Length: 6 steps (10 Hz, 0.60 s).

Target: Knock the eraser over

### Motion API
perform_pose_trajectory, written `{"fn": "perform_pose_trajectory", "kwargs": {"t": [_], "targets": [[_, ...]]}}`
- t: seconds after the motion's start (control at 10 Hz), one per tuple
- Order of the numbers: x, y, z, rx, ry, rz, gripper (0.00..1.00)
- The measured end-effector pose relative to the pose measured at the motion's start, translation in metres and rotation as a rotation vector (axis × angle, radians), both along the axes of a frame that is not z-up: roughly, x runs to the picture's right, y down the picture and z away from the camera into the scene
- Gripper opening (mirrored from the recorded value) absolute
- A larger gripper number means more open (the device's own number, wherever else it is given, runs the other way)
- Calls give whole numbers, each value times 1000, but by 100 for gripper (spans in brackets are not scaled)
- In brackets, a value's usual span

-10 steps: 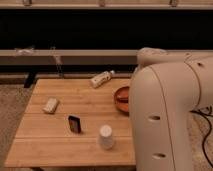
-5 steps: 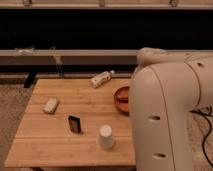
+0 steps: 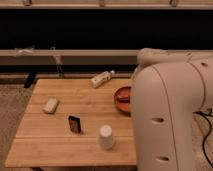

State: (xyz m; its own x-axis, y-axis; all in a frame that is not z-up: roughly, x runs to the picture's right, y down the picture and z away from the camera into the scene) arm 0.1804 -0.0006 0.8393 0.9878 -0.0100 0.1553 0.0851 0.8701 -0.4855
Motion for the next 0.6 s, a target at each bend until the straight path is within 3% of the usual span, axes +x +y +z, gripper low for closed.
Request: {"fn": "perform_pose_trajectory", "kwargs": {"t": [0.2, 0.6], "targets": [[-11, 5, -28, 36, -24, -35, 80], [-61, 40, -111, 113, -117, -153, 80]]}}
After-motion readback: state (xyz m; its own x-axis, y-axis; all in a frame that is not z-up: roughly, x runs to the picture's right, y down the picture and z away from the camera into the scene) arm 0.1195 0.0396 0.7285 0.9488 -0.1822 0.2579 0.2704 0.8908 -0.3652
